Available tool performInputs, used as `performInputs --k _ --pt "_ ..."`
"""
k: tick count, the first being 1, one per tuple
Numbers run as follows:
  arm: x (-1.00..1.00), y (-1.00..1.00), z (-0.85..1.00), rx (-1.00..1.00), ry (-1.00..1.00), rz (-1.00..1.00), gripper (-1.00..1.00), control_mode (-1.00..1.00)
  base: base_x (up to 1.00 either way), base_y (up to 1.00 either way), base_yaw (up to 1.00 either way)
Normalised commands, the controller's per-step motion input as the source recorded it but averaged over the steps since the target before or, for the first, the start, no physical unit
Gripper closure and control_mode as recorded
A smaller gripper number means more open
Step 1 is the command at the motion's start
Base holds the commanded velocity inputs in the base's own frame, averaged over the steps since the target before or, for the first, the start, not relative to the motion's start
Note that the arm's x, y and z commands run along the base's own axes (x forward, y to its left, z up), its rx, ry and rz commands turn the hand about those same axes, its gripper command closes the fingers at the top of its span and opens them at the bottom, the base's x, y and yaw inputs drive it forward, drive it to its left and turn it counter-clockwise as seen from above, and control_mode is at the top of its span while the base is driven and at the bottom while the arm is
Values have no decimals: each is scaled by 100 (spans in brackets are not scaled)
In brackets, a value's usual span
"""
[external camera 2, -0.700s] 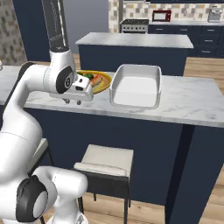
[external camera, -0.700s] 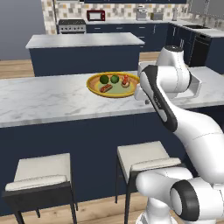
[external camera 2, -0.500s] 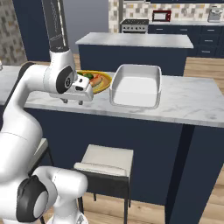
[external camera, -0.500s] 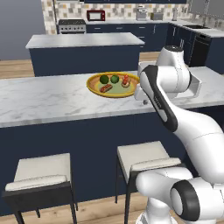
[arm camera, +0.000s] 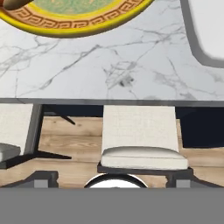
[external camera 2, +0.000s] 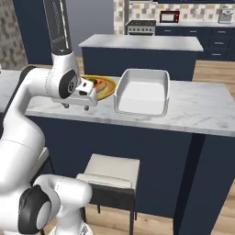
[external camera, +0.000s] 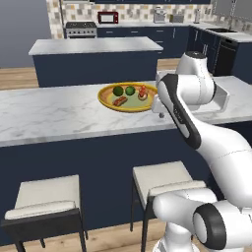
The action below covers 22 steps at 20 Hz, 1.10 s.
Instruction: Place one cooked food and one vegetable from the large plate to each tupperware container.
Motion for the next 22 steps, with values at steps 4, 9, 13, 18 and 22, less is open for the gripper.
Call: performInputs --k 4,9,13,18,22 --pt "0 0 0 0 0 0 -100 100 57 44 -3" --pt "0 0 0 0 0 0 -100 100 50 24 -1" --pt "0 0 0 0 0 0 -100 100 32 0 0" --pt "1 0 1 0 -2 0 -100 -100 17 0 0" --pt "4 0 48 -3 -18 3 -100 -100 0 0 0"
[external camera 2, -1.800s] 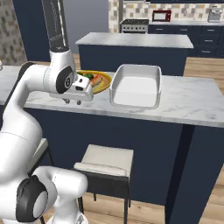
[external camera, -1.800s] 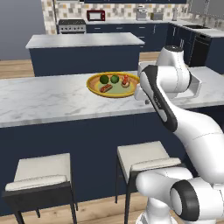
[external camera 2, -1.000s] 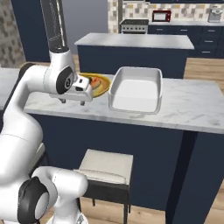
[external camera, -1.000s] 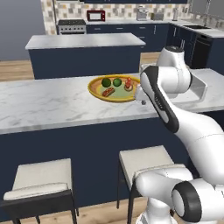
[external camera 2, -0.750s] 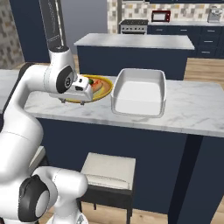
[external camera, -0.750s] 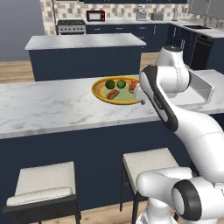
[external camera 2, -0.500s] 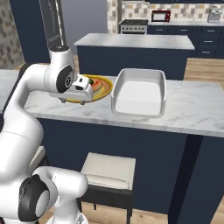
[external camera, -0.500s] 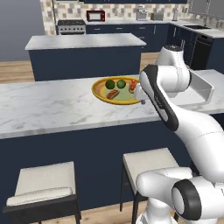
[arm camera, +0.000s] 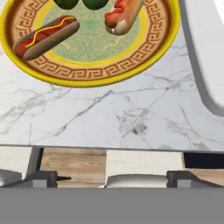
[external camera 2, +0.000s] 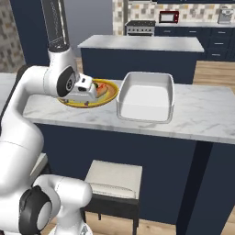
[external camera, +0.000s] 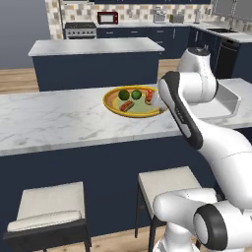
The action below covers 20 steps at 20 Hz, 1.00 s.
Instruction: Place one cooked food and one vegetable from the large plate to each tupperware container.
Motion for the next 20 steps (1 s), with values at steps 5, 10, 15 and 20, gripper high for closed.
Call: performInputs --k 5,10,15,20 --pt "34 7 61 -10 -6 4 -100 -100 0 0 0" --pt "86 -5 2 0 11 0 -100 -100 0 0 0" --pt "70 -2 -3 0 8 -3 -100 -100 0 0 0" --pt "64 0 -50 1 0 -22 -100 -100 0 0 0"
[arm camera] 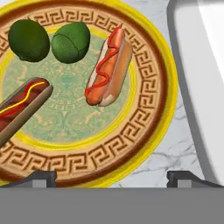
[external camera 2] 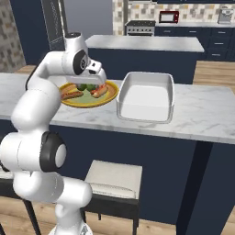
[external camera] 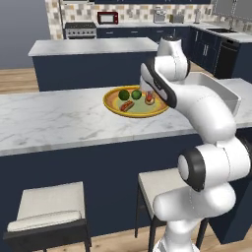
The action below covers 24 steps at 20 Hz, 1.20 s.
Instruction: Place one cooked food and one vegetable from the large plate to each tupperware container.
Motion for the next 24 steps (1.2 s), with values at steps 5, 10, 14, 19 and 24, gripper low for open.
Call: performInputs --k 5,10,14,19,24 --pt "48 0 -31 7 0 -14 -100 -100 0 0 0" --pt "22 0 -18 1 0 6 -100 -100 0 0 0" --pt "23 0 -19 0 0 8 -100 -100 0 0 0" --pt "30 -1 -12 0 0 8 -100 -100 0 0 0" --pt "38 -1 -8 0 0 1 -100 -100 0 0 0"
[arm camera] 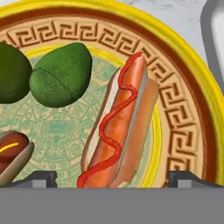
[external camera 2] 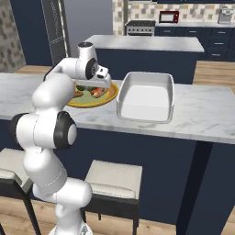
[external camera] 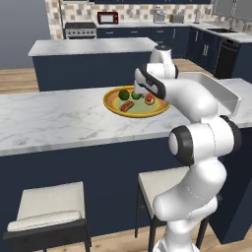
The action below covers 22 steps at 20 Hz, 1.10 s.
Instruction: Place one cooked food and one vegetable from the large plate to each tupperware container.
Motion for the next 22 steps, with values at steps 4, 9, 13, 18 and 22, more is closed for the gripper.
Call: performInputs --k 4,9,13,18,22 --pt "43 -1 0 0 6 -1 -100 -100 0 0 0" --pt "5 0 -10 0 5 -6 -100 -100 0 0 0" --pt "0 -6 -20 0 4 -8 -100 -100 0 0 0" --pt "0 0 -31 0 4 -8 -100 -100 0 0 0" --pt "0 0 -14 0 0 -4 -100 -100 0 0 0"
